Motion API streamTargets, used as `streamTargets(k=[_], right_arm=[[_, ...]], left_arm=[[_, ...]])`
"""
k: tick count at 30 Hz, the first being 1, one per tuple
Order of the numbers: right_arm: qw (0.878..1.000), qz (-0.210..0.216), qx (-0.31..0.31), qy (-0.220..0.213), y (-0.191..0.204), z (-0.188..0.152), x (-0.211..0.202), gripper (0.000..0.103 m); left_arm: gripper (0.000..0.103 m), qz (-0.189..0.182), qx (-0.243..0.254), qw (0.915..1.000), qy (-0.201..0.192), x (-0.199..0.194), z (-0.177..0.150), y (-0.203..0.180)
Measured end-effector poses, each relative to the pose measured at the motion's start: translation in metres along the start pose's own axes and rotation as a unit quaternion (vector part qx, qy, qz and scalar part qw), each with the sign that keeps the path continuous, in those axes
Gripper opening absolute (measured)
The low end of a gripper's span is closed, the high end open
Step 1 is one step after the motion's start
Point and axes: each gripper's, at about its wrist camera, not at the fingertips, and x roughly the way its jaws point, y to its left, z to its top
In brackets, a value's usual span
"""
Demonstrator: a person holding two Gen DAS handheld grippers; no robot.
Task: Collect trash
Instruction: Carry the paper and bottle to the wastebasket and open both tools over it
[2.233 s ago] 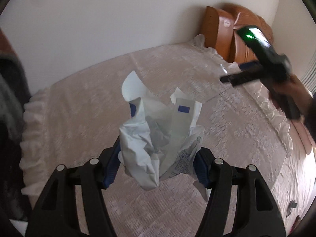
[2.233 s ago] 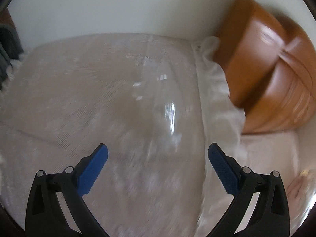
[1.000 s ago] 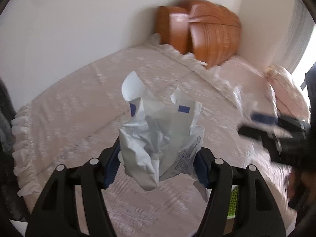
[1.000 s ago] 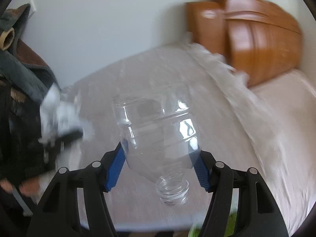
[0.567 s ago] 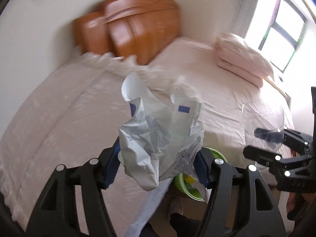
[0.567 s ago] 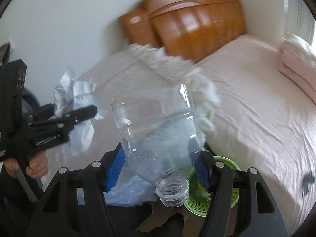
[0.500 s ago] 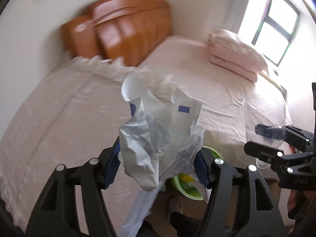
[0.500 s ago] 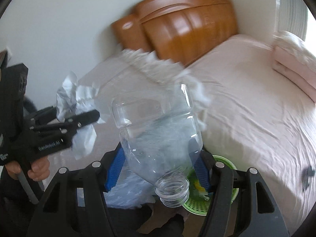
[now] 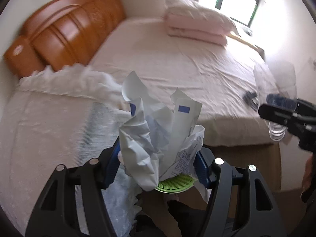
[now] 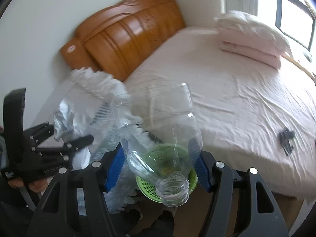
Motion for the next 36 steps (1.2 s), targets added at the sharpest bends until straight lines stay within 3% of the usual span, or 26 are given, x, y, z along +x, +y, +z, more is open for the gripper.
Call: streamTargets(k=[5, 9, 15, 17, 19, 22, 25, 31, 36], right_arm=[[1.000, -0.016, 0.024, 0.010, -0.037, -0.009, -0.002, 0.064], [0.999, -0.016, 0.042, 0.008, -0.057, -0.013, -0.001, 0.064], [0.999, 0.011, 0.037, 0.020, -0.060, -0.017, 0.015, 0.063], [0.999, 0.017, 0.027, 0.024, -0.056, -0.016, 0.019, 0.063], [0.999, 0.021, 0.025, 0.029, -0.053, -0.016, 0.021, 0.063], [0.999, 0.024, 0.019, 0.034, -0.049, -0.016, 0.023, 0.063], [0.999, 0.024, 0.017, 0.037, -0.048, -0.017, 0.023, 0.063], [0.999, 0.026, 0.015, 0.037, -0.047, -0.020, 0.021, 0.063], [0.999, 0.030, 0.013, 0.036, -0.044, -0.024, 0.022, 0.063]], left_arm=[[0.063, -0.019, 0.022, 0.9989, 0.036, 0.044, 0.005, -0.036], [0.064, -0.020, 0.027, 0.9952, 0.092, 0.109, -0.006, -0.046], [0.064, 0.014, 0.045, 0.9826, 0.179, 0.206, -0.046, -0.057], [0.064, 0.032, 0.054, 0.9808, 0.185, 0.218, -0.056, -0.060], [0.065, 0.027, 0.053, 0.9782, 0.199, 0.229, -0.061, -0.065], [0.078, 0.005, 0.038, 0.9754, 0.217, 0.235, -0.067, -0.064], [0.092, -0.002, 0.031, 0.9769, 0.212, 0.232, -0.067, -0.065], [0.095, -0.010, 0.019, 0.9815, 0.190, 0.211, -0.055, -0.066], [0.095, 0.002, -0.006, 0.9912, 0.132, 0.161, -0.036, -0.048]])
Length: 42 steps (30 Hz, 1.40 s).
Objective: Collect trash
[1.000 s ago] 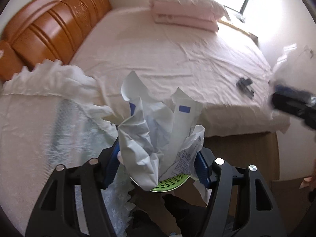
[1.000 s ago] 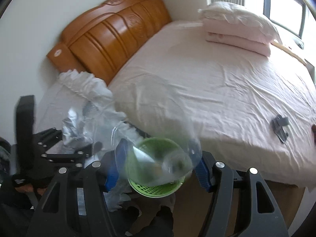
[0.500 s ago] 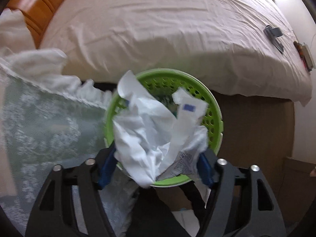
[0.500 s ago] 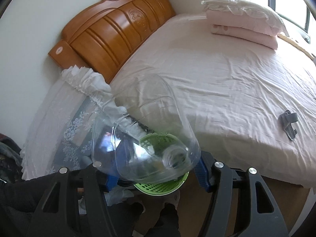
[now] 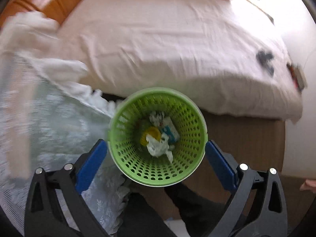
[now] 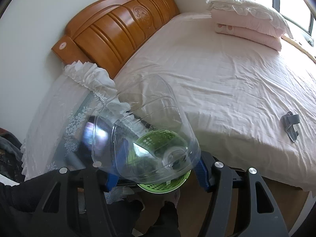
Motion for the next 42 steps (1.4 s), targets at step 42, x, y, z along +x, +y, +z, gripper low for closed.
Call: streamTargets(k=[42], right_arm=[[0.986, 0.007, -0.151, -0.068, 0.206, 0.104, 0.015, 0.101]], left_arm=[[0.095, 0.172, -0.226, 0.9308, -0.230, -0.301, -0.048, 0.193]])
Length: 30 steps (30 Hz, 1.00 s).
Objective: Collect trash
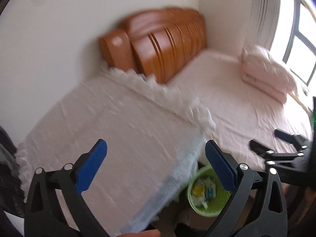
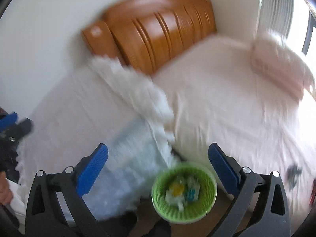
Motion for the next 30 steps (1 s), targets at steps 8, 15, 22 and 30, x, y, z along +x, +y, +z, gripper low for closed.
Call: streamTargets(k=[8, 15, 22, 30], right_arm=[[0.992, 0.030, -0.033, -0.119, 0.049, 0.071, -0.071, 0.101], [0.991, 0.055, -0.051, -0.113, 0.073, 0.073, -0.067, 0.101], [0.991, 0.064, -0.068, -0.100, 0.088, 0.074, -0.056, 0.101], [0.991, 0.061, -0.067, -0.100, 0.084, 0.076, -0.053, 0.101]], left_arm=[[0.095, 0.070, -0.058, 0.9924, -0.082, -0.055, 0.040, 0.055], [0.095, 0.078, -0.105, 0.9893, -0.065, -0.052, 0.034, 0.088], [0.095, 0.077, -0.112, 0.9893, -0.055, -0.043, 0.026, 0.093], [0.095, 0.070, -0.107, 0.9903, -0.053, -0.040, 0.029, 0.089]])
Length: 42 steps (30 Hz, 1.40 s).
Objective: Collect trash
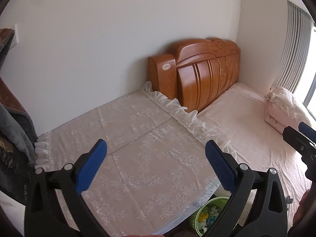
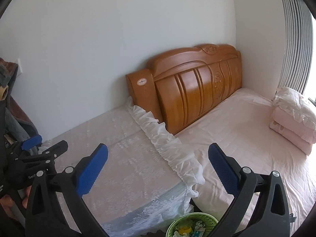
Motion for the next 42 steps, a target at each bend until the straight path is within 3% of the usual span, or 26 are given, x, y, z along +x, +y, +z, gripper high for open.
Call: streamTargets(k=[42], right_arm=[[1.000, 0.008, 0.005, 0.010, -0.001, 0.003, 0.014, 0.101]], left_arm=[[0.095, 0.001, -0.001, 0.9999, 0.015, 0.017, 0.005, 0.000]])
